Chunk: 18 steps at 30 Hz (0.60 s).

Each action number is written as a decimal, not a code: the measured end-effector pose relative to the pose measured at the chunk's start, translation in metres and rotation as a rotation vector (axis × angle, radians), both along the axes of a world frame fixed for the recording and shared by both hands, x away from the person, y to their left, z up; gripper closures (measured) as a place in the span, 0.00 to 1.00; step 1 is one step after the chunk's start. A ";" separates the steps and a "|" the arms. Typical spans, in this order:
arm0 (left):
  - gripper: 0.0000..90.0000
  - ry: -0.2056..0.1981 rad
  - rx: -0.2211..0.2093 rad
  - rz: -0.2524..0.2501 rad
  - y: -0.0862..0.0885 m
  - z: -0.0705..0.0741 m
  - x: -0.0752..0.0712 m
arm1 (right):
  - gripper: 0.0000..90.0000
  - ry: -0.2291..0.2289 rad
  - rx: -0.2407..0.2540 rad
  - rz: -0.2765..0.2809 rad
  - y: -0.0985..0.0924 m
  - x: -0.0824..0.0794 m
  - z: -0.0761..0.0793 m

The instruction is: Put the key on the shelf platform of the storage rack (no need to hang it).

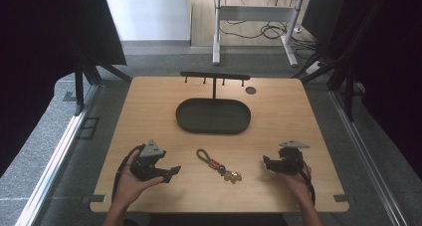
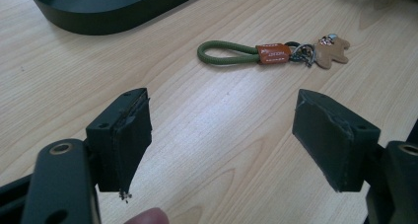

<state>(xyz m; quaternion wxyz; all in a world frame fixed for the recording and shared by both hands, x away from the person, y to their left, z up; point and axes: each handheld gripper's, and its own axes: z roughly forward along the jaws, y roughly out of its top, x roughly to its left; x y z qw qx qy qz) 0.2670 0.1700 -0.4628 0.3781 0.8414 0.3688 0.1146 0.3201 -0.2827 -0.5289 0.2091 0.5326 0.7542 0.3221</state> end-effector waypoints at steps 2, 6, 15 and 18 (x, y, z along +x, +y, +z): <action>0.26 -0.003 0.000 0.000 0.000 0.002 -0.001 | 0.16 -0.008 0.030 -0.003 -0.007 -0.005 0.003; 0.26 -0.004 -0.019 -0.013 0.000 0.004 -0.004 | 0.17 0.022 0.066 0.004 -0.018 -0.011 0.007; 0.26 -0.004 -0.012 -0.023 -0.002 0.004 -0.005 | 0.22 -0.012 0.088 0.013 -0.025 -0.016 0.018; 0.26 -0.003 -0.003 -0.018 -0.001 0.003 -0.003 | 0.23 -0.010 0.088 0.027 -0.024 -0.017 0.018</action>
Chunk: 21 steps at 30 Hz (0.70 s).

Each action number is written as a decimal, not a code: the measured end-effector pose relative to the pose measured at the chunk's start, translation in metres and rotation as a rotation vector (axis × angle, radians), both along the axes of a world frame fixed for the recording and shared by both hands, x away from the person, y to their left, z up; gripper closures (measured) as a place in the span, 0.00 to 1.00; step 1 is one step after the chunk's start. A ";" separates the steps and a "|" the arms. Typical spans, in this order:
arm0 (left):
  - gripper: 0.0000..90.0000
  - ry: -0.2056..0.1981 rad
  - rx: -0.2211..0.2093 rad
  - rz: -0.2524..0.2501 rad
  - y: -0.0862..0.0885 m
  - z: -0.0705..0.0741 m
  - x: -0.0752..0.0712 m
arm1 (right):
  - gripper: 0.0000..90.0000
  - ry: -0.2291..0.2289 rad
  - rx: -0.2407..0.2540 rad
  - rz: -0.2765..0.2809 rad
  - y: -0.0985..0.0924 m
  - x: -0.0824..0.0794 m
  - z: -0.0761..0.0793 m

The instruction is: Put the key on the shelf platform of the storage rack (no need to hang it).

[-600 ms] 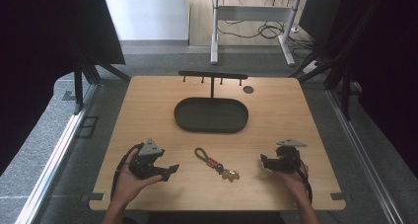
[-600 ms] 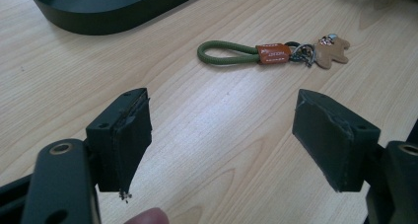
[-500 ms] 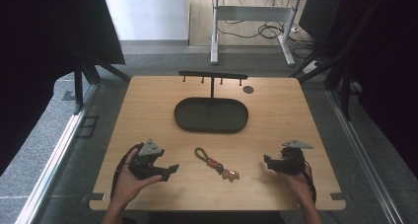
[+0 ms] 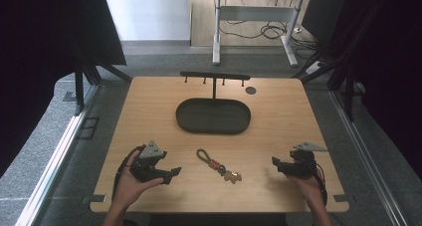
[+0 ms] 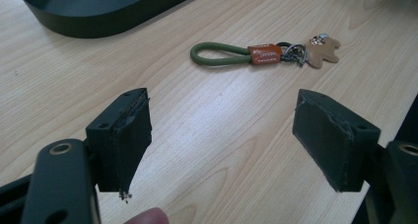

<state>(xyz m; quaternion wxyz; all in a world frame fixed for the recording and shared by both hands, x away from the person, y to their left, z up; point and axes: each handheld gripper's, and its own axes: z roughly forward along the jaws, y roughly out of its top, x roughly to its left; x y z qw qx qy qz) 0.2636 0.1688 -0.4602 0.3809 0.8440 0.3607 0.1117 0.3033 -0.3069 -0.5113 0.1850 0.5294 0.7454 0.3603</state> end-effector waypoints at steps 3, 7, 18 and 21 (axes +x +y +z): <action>0.26 -0.005 -0.004 0.004 0.001 0.002 -0.001 | 0.24 -0.003 0.001 0.015 0.002 0.000 0.001; 0.26 -0.007 -0.005 0.007 0.002 0.002 -0.001 | 0.25 -0.014 -0.001 0.026 0.004 -0.002 0.004; 0.26 -0.002 0.003 0.009 0.001 0.001 0.000 | 0.34 -0.034 -0.003 0.129 0.017 -0.009 0.018; 0.26 -0.003 0.002 0.009 0.002 0.001 0.000 | 0.35 -0.035 -0.009 0.146 0.020 -0.010 0.020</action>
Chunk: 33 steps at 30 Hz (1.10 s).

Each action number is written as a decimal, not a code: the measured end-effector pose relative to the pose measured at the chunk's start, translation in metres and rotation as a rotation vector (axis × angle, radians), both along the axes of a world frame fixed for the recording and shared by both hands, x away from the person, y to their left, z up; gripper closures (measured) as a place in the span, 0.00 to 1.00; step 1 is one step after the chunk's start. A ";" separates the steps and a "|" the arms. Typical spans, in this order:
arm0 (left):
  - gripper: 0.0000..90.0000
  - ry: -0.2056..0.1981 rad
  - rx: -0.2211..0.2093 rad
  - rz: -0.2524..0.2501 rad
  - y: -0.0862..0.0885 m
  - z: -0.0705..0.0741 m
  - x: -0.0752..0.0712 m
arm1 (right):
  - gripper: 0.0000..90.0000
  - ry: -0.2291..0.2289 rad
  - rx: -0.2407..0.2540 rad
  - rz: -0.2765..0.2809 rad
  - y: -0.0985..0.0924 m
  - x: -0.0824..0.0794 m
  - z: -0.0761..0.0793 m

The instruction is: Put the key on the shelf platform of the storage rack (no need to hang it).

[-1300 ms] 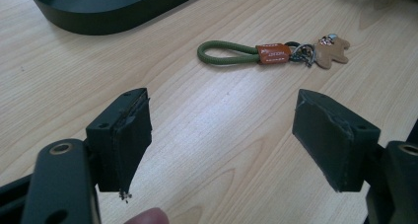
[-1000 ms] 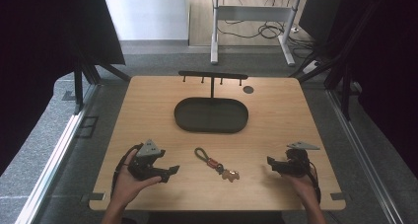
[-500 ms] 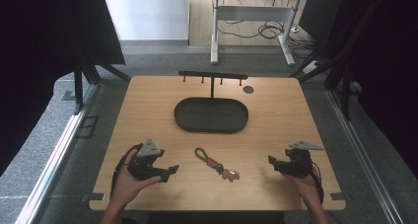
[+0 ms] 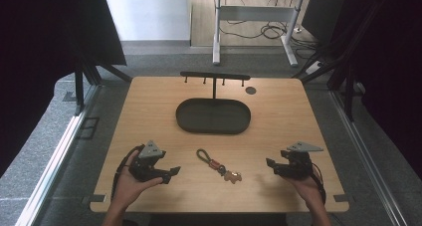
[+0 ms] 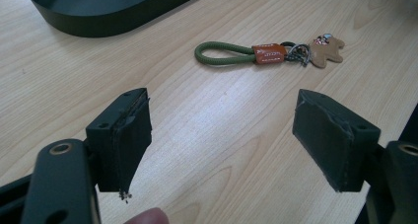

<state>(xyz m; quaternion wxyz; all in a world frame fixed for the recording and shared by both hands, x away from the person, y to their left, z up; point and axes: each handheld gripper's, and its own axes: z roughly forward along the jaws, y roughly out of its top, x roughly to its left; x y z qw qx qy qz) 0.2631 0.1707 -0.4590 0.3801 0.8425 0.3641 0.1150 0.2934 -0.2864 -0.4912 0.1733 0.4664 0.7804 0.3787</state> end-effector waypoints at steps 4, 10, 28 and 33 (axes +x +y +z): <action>0.26 0.003 -0.004 0.000 -0.001 0.000 0.000 | 0.36 -0.010 -0.007 0.027 0.003 -0.001 0.005; 0.26 0.005 0.002 -0.014 -0.004 0.000 0.000 | 0.38 -0.001 -0.002 0.039 0.006 0.001 0.010; 0.26 0.005 0.001 -0.009 -0.003 0.001 -0.001 | 0.40 0.054 -0.096 0.193 0.041 0.017 0.033; 0.25 0.004 0.004 -0.011 -0.003 0.000 -0.001 | 0.40 0.073 -0.103 0.212 0.048 0.020 0.034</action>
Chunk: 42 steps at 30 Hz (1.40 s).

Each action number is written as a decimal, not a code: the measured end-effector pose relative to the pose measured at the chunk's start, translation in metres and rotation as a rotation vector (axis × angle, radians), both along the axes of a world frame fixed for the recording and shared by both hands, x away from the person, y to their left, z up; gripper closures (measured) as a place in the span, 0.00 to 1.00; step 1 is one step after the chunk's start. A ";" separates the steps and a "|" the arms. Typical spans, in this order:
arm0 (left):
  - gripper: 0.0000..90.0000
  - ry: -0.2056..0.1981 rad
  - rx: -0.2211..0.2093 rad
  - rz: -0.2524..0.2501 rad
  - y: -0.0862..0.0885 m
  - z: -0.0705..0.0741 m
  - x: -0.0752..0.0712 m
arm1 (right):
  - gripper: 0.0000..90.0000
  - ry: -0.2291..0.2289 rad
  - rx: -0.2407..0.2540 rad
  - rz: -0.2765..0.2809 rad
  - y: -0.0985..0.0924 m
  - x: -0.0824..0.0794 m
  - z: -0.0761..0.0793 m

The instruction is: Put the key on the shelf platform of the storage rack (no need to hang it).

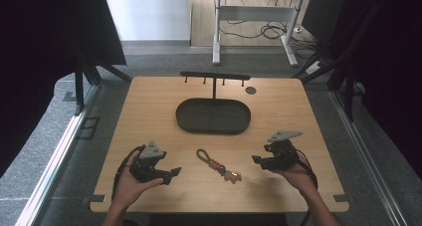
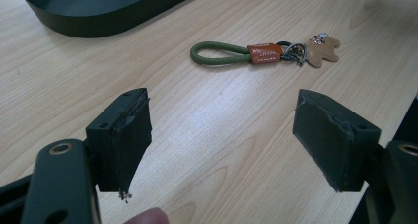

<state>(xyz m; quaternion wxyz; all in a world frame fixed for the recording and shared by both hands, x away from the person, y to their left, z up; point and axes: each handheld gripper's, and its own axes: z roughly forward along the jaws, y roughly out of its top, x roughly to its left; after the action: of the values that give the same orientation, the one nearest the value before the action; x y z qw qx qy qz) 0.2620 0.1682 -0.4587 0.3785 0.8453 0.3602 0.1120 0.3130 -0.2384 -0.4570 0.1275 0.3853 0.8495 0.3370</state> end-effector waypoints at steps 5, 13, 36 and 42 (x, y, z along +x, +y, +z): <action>0.25 0.004 0.004 -0.003 -0.001 -0.001 0.000 | 0.40 0.015 -0.030 0.033 0.011 0.003 0.001; 0.25 0.004 0.001 -0.002 0.000 -0.001 0.000 | 0.40 0.028 -0.067 0.075 0.026 0.006 0.001; 0.25 0.001 0.000 -0.006 -0.001 0.001 -0.001 | 0.40 0.067 -0.132 0.163 0.061 0.008 -0.004; 0.25 -0.002 -0.004 -0.008 0.000 0.002 -0.002 | 0.41 0.081 -0.155 0.184 0.072 0.008 -0.007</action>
<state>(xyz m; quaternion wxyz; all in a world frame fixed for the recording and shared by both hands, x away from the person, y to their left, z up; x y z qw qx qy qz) 0.2600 0.1678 -0.4569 0.3810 0.8458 0.3567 0.1107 0.3212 -0.1668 -0.4635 0.0911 0.3080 0.9092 0.2651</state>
